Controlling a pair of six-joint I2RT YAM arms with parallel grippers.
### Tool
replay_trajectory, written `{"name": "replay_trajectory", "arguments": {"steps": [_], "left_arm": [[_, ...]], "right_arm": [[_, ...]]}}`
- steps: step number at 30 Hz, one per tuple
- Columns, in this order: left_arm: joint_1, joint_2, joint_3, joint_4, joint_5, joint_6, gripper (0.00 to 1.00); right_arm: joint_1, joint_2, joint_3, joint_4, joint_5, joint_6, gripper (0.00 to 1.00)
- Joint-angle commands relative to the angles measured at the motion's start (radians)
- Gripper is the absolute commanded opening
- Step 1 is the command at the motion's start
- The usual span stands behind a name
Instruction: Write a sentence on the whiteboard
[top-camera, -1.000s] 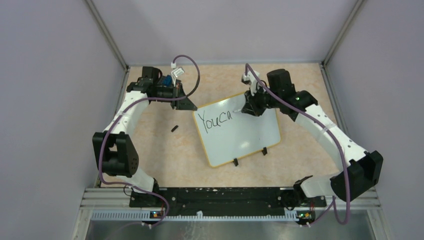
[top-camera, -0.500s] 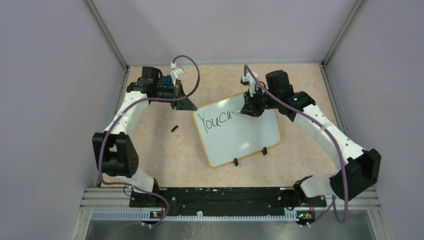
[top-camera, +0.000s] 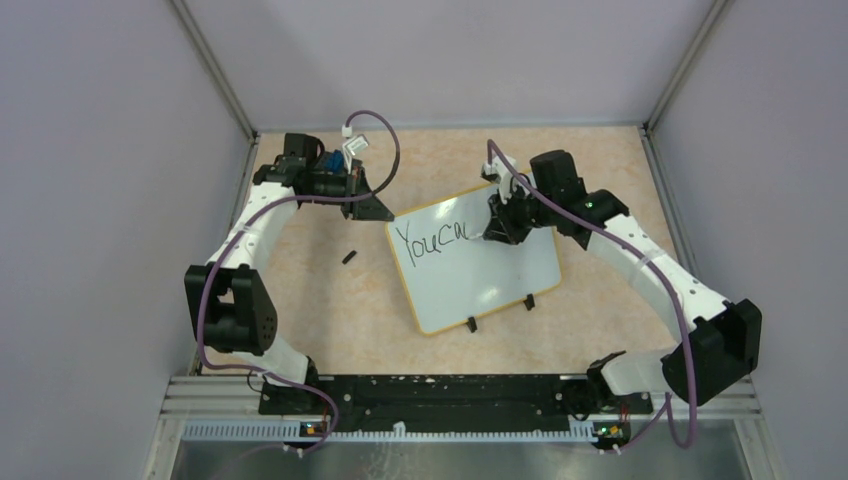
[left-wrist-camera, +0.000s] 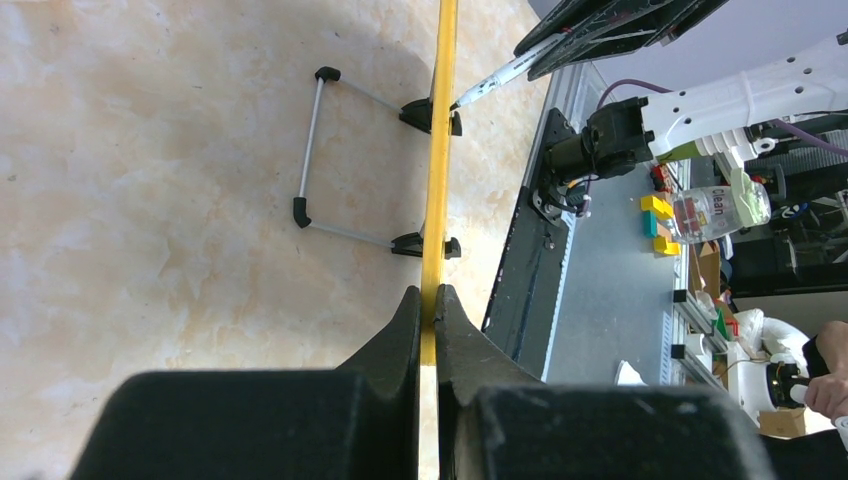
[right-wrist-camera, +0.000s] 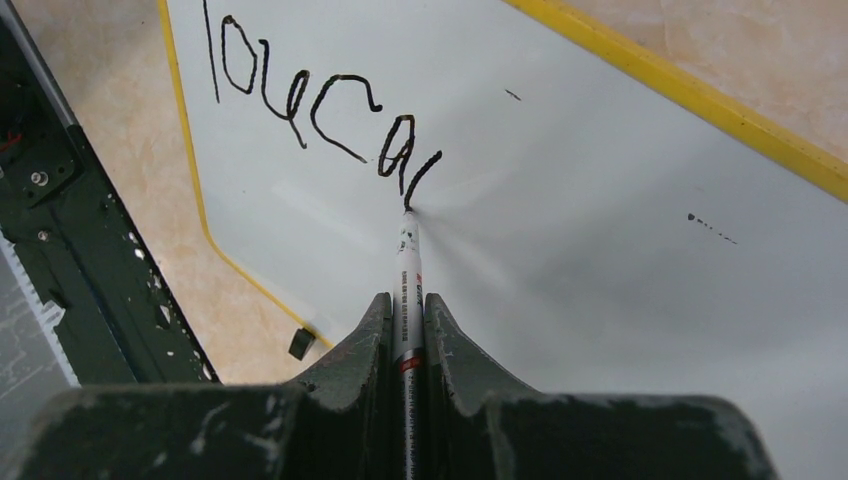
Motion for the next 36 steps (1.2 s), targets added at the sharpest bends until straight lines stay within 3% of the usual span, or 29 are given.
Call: {"name": "replay_trajectory", "arguments": {"steps": [1,21,36], "left_arm": [[-0.016,-0.029,-0.021,-0.022,-0.003,0.009,0.0],[-0.016,-0.033,-0.02,-0.022,-0.009,0.01,0.0],[-0.016,-0.027,-0.02,-0.022,-0.013,0.01,0.0]], "right_arm": [[-0.006,-0.02,0.043,0.036,0.023,0.001,0.0],[-0.037,0.024,0.115,0.057,0.044,0.002,0.0],[-0.059,-0.018,0.036,0.023,0.016,-0.025,0.0]]}}
